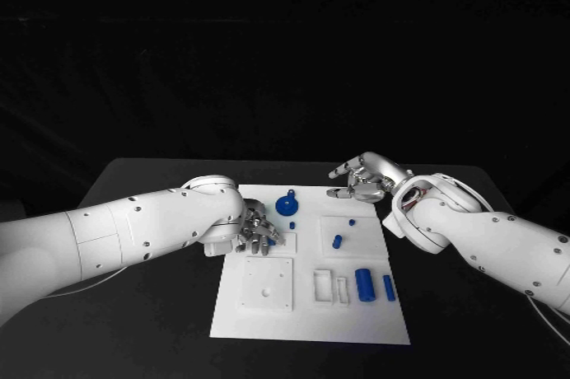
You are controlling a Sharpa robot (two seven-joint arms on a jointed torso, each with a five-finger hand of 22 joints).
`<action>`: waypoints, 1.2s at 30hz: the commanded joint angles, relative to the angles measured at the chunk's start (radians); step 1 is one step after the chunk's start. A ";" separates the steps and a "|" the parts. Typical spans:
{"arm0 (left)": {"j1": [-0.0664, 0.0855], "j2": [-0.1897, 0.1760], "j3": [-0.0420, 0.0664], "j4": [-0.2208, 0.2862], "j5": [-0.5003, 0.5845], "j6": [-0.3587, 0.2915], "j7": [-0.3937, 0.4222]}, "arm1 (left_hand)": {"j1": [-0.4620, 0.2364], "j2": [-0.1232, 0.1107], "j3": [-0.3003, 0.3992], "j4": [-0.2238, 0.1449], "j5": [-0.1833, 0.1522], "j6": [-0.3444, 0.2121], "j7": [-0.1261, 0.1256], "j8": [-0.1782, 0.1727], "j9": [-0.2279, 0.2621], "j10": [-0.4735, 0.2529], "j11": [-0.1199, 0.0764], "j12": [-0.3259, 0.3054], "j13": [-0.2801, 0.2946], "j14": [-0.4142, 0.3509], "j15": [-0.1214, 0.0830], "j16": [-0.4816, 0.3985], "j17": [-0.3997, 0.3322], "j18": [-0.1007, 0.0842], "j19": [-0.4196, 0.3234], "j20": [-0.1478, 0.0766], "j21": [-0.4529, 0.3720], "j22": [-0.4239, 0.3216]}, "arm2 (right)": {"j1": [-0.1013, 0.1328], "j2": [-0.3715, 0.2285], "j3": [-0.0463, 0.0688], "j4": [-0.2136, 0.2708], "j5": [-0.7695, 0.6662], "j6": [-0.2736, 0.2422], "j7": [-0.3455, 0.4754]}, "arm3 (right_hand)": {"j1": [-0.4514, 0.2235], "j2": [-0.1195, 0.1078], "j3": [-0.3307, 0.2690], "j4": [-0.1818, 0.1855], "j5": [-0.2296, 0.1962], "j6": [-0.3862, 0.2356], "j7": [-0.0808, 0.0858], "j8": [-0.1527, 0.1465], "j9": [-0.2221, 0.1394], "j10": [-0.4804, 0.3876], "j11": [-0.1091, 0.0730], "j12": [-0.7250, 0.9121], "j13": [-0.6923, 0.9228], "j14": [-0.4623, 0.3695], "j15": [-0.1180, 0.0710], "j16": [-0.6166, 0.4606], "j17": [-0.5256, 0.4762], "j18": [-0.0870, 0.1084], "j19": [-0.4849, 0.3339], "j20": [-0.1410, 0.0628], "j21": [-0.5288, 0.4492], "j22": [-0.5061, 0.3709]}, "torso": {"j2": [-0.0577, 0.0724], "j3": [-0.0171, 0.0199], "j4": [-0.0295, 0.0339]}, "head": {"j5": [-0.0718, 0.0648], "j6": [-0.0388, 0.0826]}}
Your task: Assemble the parts on the task board
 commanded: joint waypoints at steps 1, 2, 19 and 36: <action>-0.005 0.000 -0.005 -0.004 -0.001 0.031 -0.027 | -0.001 -0.008 -0.009 0.003 -0.006 -0.003 -0.002 0.004 -0.001 0.051 0.000 -0.006 0.000 -0.006 -0.001 -0.004 0.000 -0.006 -0.002 0.001 -0.004 0.018 | -0.001 -0.001 0.000 0.002 -0.008 0.011 0.005 | -0.006 0.003 0.002 -0.006 0.007 0.004 0.001 -0.003 0.000 -0.008 0.001 -0.003 -0.001 -0.003 0.002 -0.005 0.000 0.003 0.003 0.001 -0.004 0.099 | 0.000 -0.0003 -0.0005 | 0.000 0.000; -0.005 0.000 -0.005 -0.005 -0.001 0.029 -0.027 | -0.002 -0.009 -0.010 0.004 -0.006 -0.003 -0.002 0.004 -0.001 0.051 0.000 -0.006 0.000 -0.006 -0.001 -0.004 0.000 -0.006 -0.002 0.001 -0.004 0.018 | -0.001 -0.001 0.000 0.002 -0.008 0.011 0.005 | -0.006 0.003 0.002 -0.006 0.007 0.004 0.001 -0.003 0.000 -0.008 0.001 -0.003 -0.001 -0.003 0.002 -0.005 0.000 0.003 0.003 0.001 -0.004 0.099 | 0.000 -0.0001 -0.0005 | -0.001 0.000; -0.005 -0.007 -0.002 -0.015 -0.007 -0.013 -0.025 | 0.015 -0.077 -0.254 0.067 -0.008 -0.001 -0.002 0.004 -0.002 0.051 0.000 -0.008 -0.009 -0.006 -0.004 -0.009 -0.005 -0.007 0.000 -0.002 -0.006 0.018 | -0.001 -0.001 0.000 0.001 -0.008 0.010 0.005 | -0.006 0.003 0.001 -0.006 0.007 0.003 0.001 -0.003 0.000 -0.008 0.001 -0.005 -0.003 -0.003 0.002 -0.007 -0.002 0.004 0.003 0.001 -0.008 0.098 | 0.000 -0.0010 -0.0006 | -0.005 0.001; -0.005 -0.018 0.007 -0.009 0.003 -0.068 -0.001 | 0.055 -0.237 -0.221 0.222 -0.012 0.003 -0.001 -0.005 -0.010 0.051 -0.002 -0.012 -0.030 -0.009 -0.009 -0.018 -0.011 -0.015 0.001 -0.011 -0.011 0.017 | -0.001 0.000 0.000 -0.001 -0.008 0.009 0.005 | -0.006 0.002 0.001 -0.006 0.008 -0.002 0.002 -0.003 -0.001 -0.008 0.001 -0.004 -0.003 -0.003 0.002 -0.008 -0.002 0.004 0.003 0.001 -0.007 0.098 | -0.001 -0.0010 0.0008 | -0.006 0.002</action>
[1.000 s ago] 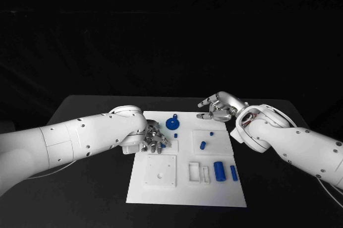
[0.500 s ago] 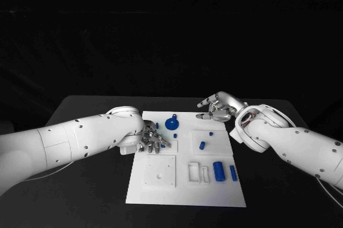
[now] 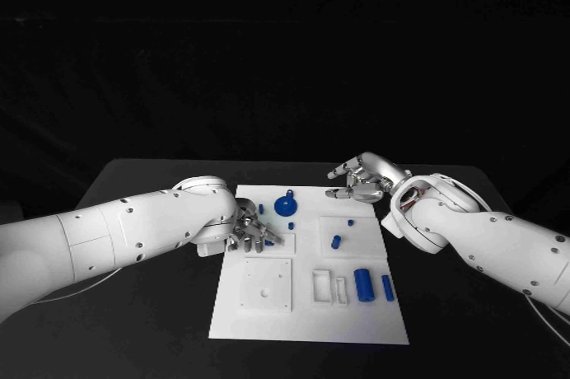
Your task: Assemble the parts on the task board
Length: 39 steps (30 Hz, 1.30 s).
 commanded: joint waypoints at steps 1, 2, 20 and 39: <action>0.000 0.000 0.005 0.004 0.010 -0.040 0.016 | 0.018 -0.043 0.028 0.061 -0.001 0.008 0.003 -0.008 -0.003 0.051 0.000 -0.004 -0.006 -0.002 -0.004 -0.004 -0.001 -0.016 -0.002 -0.008 -0.007 0.017 | -0.001 0.001 0.000 0.000 -0.008 0.009 0.006 | -0.006 0.002 0.001 -0.006 0.004 -0.002 0.002 -0.003 -0.001 -0.008 0.001 -0.004 -0.001 -0.003 0.002 -0.004 -0.002 0.004 0.003 0.001 -0.003 0.099 | 0.000 0.0001 0.0003 | 0.000 0.001; 0.000 -0.001 0.007 0.004 0.013 -0.044 0.018 | 0.027 -0.049 0.028 0.080 -0.002 0.009 0.003 -0.010 -0.003 0.052 0.001 -0.003 -0.008 -0.003 -0.005 -0.006 -0.001 -0.016 -0.001 -0.009 -0.008 0.017 | -0.001 0.001 0.000 0.000 -0.008 0.009 0.006 | -0.006 0.002 0.001 -0.006 0.004 -0.002 0.002 -0.003 -0.001 -0.008 0.001 -0.004 -0.001 -0.003 0.002 -0.004 -0.002 0.004 0.003 0.001 -0.003 0.099 | 0.000 0.0001 0.0002 | 0.001 0.001; 0.000 0.002 0.014 -0.001 0.049 -0.063 0.038 | 0.029 0.002 -0.001 0.021 -0.003 0.008 0.004 -0.017 -0.001 0.052 0.000 -0.002 -0.018 -0.002 -0.004 -0.010 0.002 -0.016 -0.002 -0.008 -0.011 0.017 | -0.002 0.002 0.000 -0.003 -0.008 0.009 0.006 | -0.006 0.002 0.001 -0.006 0.004 -0.002 0.002 -0.003 -0.001 -0.008 0.001 -0.004 -0.001 -0.003 0.002 -0.004 -0.002 0.004 0.003 0.001 -0.003 0.099 | 0.000 0.0015 -0.0003 | 0.001 0.002; 0.000 -0.008 0.031 -0.002 0.066 -0.063 0.051 | 0.039 0.025 -0.025 -0.039 -0.003 0.001 0.008 -0.029 -0.010 0.052 0.002 -0.009 -0.024 -0.006 -0.003 -0.020 -0.009 -0.015 -0.005 -0.006 -0.017 0.016 | -0.003 0.002 0.000 -0.005 -0.008 0.008 0.007 | -0.006 0.002 0.001 -0.006 0.004 -0.002 0.002 -0.003 -0.001 -0.008 0.001 -0.004 -0.001 -0.003 0.002 -0.004 -0.002 0.004 0.003 0.001 -0.003 0.099 | 0.000 -0.0002 -0.0007 | -0.001 0.005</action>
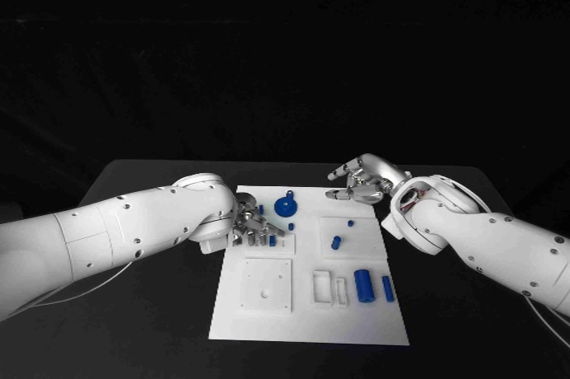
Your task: Assemble the parts on the task board
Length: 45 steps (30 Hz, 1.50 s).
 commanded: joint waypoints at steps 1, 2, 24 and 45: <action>0.001 -0.005 0.014 0.005 0.024 -0.011 0.024 | 0.011 -0.003 0.005 -0.006 -0.003 -0.003 0.005 -0.012 -0.010 0.052 0.003 -0.010 -0.003 -0.005 -0.001 -0.007 -0.008 -0.015 -0.002 -0.002 -0.007 0.016 | -0.001 0.000 0.000 0.000 -0.008 0.008 0.007 | -0.006 0.002 0.001 -0.006 0.004 -0.002 0.002 -0.003 -0.001 -0.008 0.001 -0.004 -0.001 -0.003 0.002 -0.004 -0.002 0.004 0.003 0.001 -0.003 0.099 | 0.000 -0.0009 -0.0002 | -0.001 0.003; 0.001 -0.008 0.024 0.007 0.030 -0.012 0.026 | 0.017 -0.008 0.008 -0.007 -0.003 -0.005 0.007 -0.017 -0.014 0.052 0.004 -0.013 -0.004 -0.008 0.000 -0.011 -0.013 -0.015 -0.004 -0.002 -0.009 0.016 | -0.001 -0.001 0.000 -0.001 -0.008 0.007 0.007 | -0.007 0.003 0.000 -0.005 0.005 -0.001 0.002 -0.003 -0.001 -0.007 0.001 -0.004 -0.001 -0.002 0.002 -0.004 -0.001 0.004 0.003 0.001 -0.004 0.099 | 0.000 -0.0008 0.0003 | -0.001 0.006; 0.077 0.039 0.072 -0.245 0.069 0.087 0.045 | 0.104 0.032 -0.025 -0.070 0.013 -0.236 0.100 -0.067 -0.525 0.041 0.048 -0.186 0.018 -0.093 0.029 -0.113 -0.281 0.006 -0.007 0.028 -0.117 0.018 | -0.001 -0.008 0.001 -0.006 -0.007 -0.002 0.007 | -0.007 0.002 0.003 -0.003 0.010 0.001 0.001 -0.003 0.000 -0.007 0.000 -0.004 -0.001 -0.002 0.001 -0.005 -0.002 0.004 0.004 0.001 -0.004 0.099 | 0.013 -0.0036 -0.0058 | 0.009 0.031; 0.063 0.160 0.067 -0.455 0.024 0.217 0.050 | 0.090 -0.043 0.029 0.019 0.005 -0.291 0.096 0.060 -0.533 0.036 0.048 -0.176 0.042 -0.105 0.029 -0.068 -0.277 0.007 -0.018 0.028 -0.090 0.020 | -0.001 -0.014 0.021 0.017 -0.006 -0.005 0.004 | -0.008 0.000 0.004 -0.002 0.011 0.000 0.001 -0.003 0.000 -0.006 0.000 -0.005 -0.002 -0.001 0.001 -0.005 -0.002 0.004 0.004 0.001 -0.004 0.099 | 0.046 -0.0158 -0.0211 | 0.017 0.049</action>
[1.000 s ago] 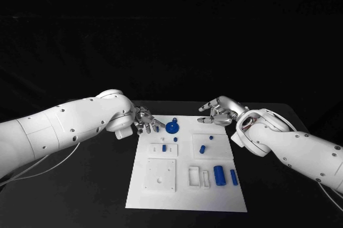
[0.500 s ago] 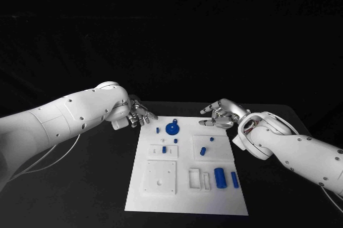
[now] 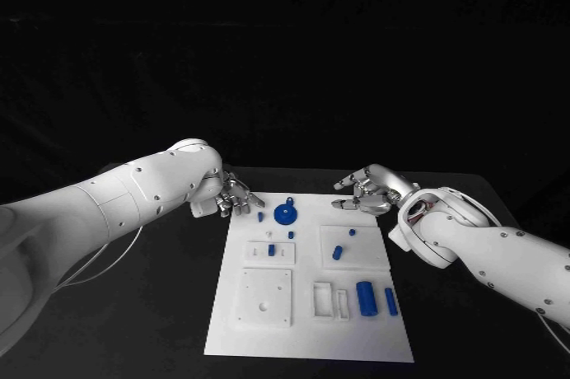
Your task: Assemble the parts on the task board
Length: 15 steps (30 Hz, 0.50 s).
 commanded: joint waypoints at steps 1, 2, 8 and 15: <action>-0.002 0.008 0.000 -0.011 -0.014 0.047 0.014 | -0.008 -0.004 0.006 0.011 -0.001 -0.001 -0.010 0.026 0.056 0.032 0.000 0.006 0.004 -0.005 -0.004 0.007 0.003 0.007 -0.006 -0.002 0.008 0.019 | -0.001 -0.001 0.003 0.004 -0.006 -0.001 0.004 | -0.008 0.000 0.004 -0.002 0.004 0.000 0.001 -0.003 0.000 -0.006 0.000 -0.005 -0.001 -0.001 0.001 -0.005 -0.001 0.004 0.004 0.001 -0.004 0.098 | 0.007 -0.0023 -0.0037 | 0.001 0.001; -0.002 0.008 -0.001 -0.012 -0.015 0.047 0.014 | -0.009 -0.003 0.006 0.012 0.000 -0.001 -0.011 0.033 0.072 0.032 -0.001 0.007 0.005 -0.006 -0.005 0.009 0.004 0.006 -0.006 -0.002 0.009 0.019 | -0.001 -0.001 0.004 0.004 -0.006 -0.002 0.004 | -0.008 0.000 0.004 -0.002 0.004 0.000 0.001 -0.003 0.000 -0.006 0.000 -0.005 -0.001 -0.001 0.001 -0.005 -0.001 0.004 0.004 0.001 -0.004 0.098 | 0.008 -0.0024 -0.0038 | 0.001 0.001; -0.005 0.016 -0.002 -0.017 -0.015 0.051 0.020 | -0.014 -0.006 0.010 0.017 0.001 -0.037 -0.023 0.093 0.301 0.029 -0.006 0.015 0.014 -0.008 -0.009 0.023 0.007 0.003 -0.012 -0.006 0.022 0.019 | -0.001 0.001 0.008 0.006 -0.008 -0.004 0.003 | -0.008 0.000 0.004 -0.002 0.004 0.000 0.001 -0.003 0.000 -0.006 0.000 -0.005 -0.001 -0.001 0.001 -0.005 -0.001 0.004 0.004 0.001 -0.004 0.098 | 0.006 -0.0019 -0.0035 | 0.000 0.000; -0.009 0.023 -0.003 -0.015 -0.008 0.054 0.026 | -0.017 -0.014 0.017 0.033 0.008 -0.036 -0.037 0.118 0.482 0.026 -0.012 0.020 0.020 -0.010 -0.012 0.030 0.005 0.000 -0.016 -0.009 0.028 0.019 | -0.001 0.002 0.009 0.006 -0.009 -0.004 0.003 | -0.007 -0.001 0.004 -0.002 0.005 -0.001 0.001 -0.003 -0.001 -0.007 0.000 -0.006 -0.002 -0.002 0.001 -0.006 -0.002 0.004 0.004 0.001 -0.005 0.098 | 0.005 -0.0020 -0.0048 | -0.001 0.000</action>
